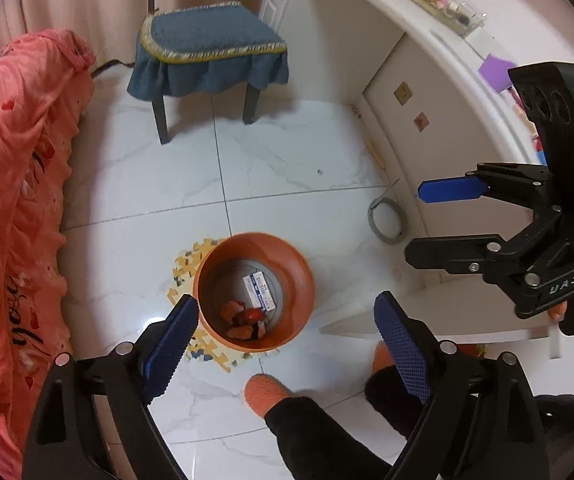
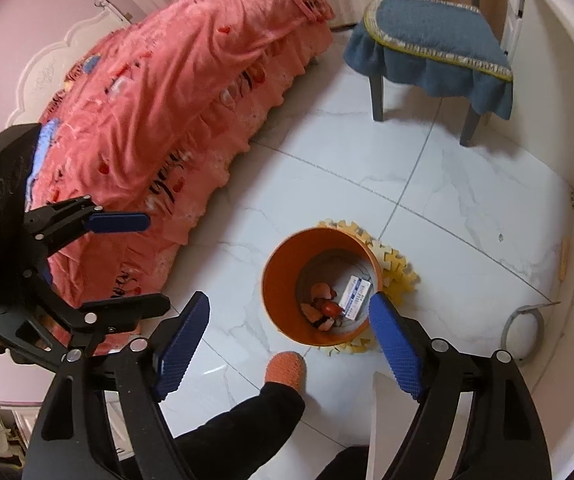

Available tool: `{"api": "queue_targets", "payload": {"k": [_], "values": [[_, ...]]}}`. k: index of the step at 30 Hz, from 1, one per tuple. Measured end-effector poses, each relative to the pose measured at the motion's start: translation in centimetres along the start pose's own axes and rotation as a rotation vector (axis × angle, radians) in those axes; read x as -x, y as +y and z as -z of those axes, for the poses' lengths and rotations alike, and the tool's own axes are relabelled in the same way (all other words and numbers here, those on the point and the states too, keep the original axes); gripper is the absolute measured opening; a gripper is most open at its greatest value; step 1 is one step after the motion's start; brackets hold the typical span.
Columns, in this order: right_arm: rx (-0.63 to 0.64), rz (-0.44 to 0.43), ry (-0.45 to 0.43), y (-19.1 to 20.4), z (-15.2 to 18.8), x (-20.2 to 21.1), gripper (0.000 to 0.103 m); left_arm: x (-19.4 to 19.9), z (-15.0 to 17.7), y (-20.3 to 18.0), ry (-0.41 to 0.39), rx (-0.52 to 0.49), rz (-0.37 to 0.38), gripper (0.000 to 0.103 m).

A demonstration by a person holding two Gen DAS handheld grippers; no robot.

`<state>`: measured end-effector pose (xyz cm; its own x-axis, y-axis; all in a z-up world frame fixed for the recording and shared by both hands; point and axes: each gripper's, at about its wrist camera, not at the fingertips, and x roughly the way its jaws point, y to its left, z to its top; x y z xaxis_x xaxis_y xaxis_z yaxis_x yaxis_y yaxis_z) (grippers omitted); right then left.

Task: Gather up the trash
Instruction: 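Move both tools back over the table toward the remaining items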

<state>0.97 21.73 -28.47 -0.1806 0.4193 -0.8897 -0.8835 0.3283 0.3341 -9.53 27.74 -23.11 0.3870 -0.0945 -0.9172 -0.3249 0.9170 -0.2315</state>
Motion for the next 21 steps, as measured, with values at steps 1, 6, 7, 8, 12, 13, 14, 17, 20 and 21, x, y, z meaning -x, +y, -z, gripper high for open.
{"api": "queue_targets", "payload": {"k": [1, 6, 7, 8, 12, 13, 14, 17, 20, 21], "values": [[0.001, 0.002, -0.010, 0.1, 0.1, 1.0, 0.090, 0.3, -0.1, -0.4, -0.001, 0.000, -0.008, 0.088], [0.010, -0.017, -0.075, 0.9, 0.9, 6.6, 0.090, 3.1, -0.7, -3.2, -0.029, -0.034, -0.072, 0.096], [0.010, -0.018, -0.087, 1.0, 1.2, 7.7, 0.091, 3.9, -0.9, -4.1, -0.039, -0.049, -0.078, 0.096], [0.010, -0.019, -0.097, 1.1, 1.5, 8.8, 0.092, 4.3, -1.0, -4.6, -0.043, -0.055, -0.079, 0.096], [0.012, -0.016, -0.149, 1.0, 2.9, 13.5, 0.095, 6.4, -1.5, -7.1, -0.062, -0.090, -0.103, 0.096], [0.011, -0.014, -0.158, 1.0, 3.3, 14.2, 0.095, 6.9, -1.7, -8.0, -0.066, -0.104, -0.104, 0.097], [0.006, -0.009, -0.170, 0.8, 3.8, 15.2, 0.095, 7.3, -1.7, -8.7, -0.069, -0.117, -0.106, 0.097], [-0.018, -0.003, -0.210, -0.1, 5.7, 18.6, 0.095, 8.5, -2.1, -11.2, -0.087, -0.165, -0.108, 0.097], [-0.040, 0.016, -0.238, -1.2, 7.4, 21.2, 0.095, 9.3, -2.4, -13.3, -0.101, -0.207, -0.108, 0.097], [-0.049, 0.023, -0.253, -1.7, 8.0, 22.2, 0.095, 9.6, -2.5, -14.4, -0.106, -0.227, -0.104, 0.097]]}}
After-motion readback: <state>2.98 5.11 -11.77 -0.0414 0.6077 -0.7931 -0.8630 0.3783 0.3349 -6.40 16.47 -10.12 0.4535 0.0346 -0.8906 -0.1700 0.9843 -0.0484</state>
